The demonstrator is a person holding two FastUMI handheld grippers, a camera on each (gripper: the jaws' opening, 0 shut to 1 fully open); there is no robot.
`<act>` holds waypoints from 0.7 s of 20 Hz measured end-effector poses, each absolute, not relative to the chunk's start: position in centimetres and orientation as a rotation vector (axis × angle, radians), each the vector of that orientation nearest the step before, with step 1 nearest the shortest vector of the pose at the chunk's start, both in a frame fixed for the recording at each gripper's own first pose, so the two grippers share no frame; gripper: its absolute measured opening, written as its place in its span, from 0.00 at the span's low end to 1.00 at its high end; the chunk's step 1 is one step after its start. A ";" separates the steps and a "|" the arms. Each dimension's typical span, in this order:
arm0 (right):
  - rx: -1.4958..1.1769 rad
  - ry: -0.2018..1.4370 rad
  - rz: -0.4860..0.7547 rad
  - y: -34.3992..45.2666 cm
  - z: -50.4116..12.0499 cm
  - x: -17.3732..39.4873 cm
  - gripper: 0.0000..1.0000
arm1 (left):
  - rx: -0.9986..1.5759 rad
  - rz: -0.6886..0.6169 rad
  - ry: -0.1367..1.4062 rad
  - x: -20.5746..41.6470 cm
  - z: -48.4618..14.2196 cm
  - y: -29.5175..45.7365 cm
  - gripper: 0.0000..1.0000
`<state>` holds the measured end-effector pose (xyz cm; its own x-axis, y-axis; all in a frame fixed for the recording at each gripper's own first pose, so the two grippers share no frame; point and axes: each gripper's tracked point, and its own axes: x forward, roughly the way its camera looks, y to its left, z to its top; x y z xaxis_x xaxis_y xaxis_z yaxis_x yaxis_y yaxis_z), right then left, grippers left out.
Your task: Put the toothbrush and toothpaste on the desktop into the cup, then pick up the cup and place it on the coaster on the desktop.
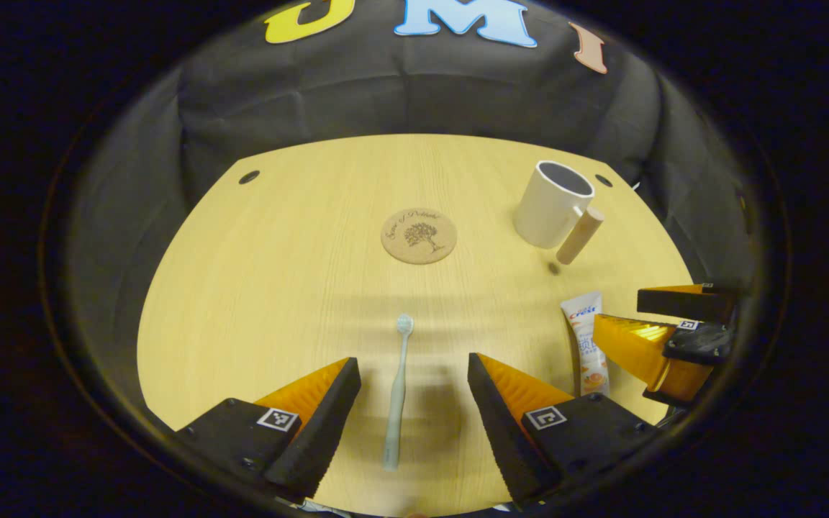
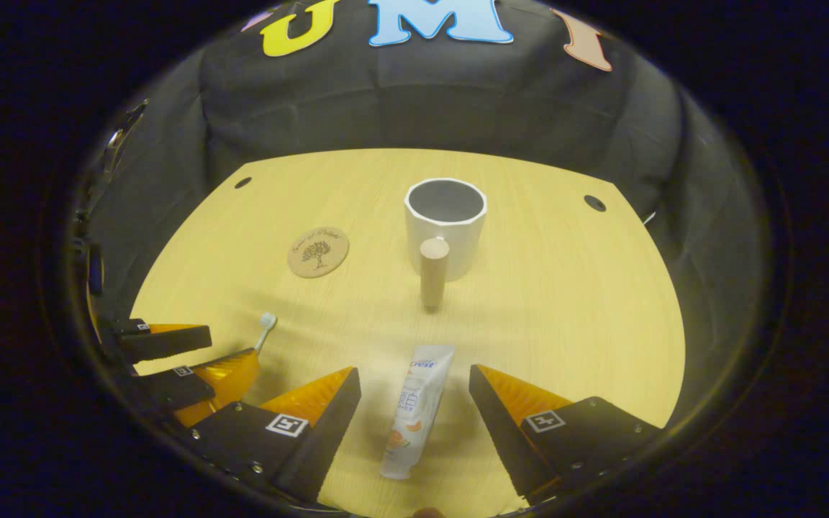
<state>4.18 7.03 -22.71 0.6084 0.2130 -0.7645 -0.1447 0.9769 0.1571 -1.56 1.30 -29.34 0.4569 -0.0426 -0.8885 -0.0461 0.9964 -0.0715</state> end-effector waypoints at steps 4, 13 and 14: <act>0.072 0.953 0.207 7.1 -24.4 4.3 0.94 | -0.088 -0.006 1.186 -2.4 -31.0 1.5 0.98; 0.114 1.093 0.210 7.1 -27.7 3.7 0.95 | -0.107 0.011 1.343 -4.0 -34.5 1.3 0.99; 0.111 1.094 0.214 7.1 -27.9 3.7 0.95 | -0.104 0.014 1.354 -4.0 -34.6 1.3 0.99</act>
<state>3.67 7.12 -27.88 0.4409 0.2263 -0.8685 -0.1171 0.9739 0.1943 -4.00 1.32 -34.57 0.2156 -0.0501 -0.9752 -0.0699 0.9953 -0.0665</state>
